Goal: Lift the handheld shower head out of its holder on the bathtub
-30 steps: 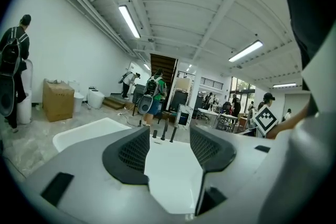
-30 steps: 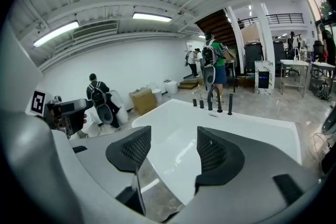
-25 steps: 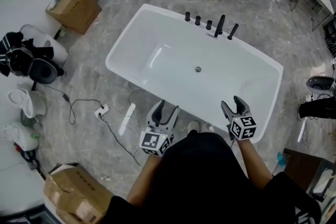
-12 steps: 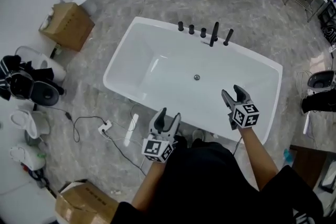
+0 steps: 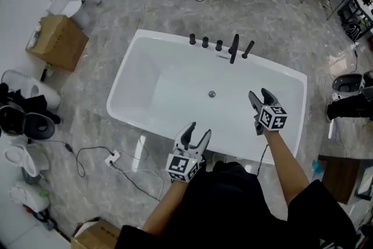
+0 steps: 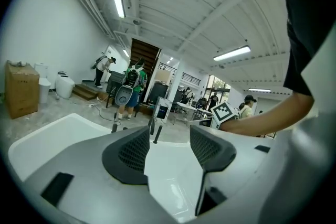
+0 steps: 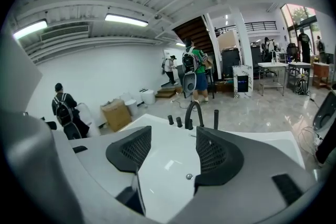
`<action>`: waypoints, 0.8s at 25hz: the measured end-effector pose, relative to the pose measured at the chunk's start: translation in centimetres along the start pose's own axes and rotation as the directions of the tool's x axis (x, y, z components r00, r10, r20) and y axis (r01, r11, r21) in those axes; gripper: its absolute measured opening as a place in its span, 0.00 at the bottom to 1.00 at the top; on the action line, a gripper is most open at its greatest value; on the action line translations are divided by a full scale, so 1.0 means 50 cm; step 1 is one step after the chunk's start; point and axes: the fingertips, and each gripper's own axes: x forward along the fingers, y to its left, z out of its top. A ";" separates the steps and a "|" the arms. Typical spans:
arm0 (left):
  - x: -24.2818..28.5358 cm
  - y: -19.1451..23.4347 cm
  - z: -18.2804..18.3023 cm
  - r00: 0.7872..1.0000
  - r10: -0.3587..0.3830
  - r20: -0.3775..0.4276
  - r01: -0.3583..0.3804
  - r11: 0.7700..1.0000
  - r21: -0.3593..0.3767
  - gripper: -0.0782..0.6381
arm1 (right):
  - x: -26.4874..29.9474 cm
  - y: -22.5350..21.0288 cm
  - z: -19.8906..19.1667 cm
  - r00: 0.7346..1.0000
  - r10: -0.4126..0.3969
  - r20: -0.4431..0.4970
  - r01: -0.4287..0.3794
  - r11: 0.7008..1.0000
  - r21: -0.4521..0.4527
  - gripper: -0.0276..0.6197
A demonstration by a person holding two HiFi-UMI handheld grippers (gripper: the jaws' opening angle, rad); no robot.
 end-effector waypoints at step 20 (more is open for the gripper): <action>0.299 0.000 -0.020 0.993 -0.098 -0.059 0.101 0.994 0.053 0.42 | 0.308 -0.296 0.078 0.997 -0.062 -0.044 0.062 0.998 -0.005 0.41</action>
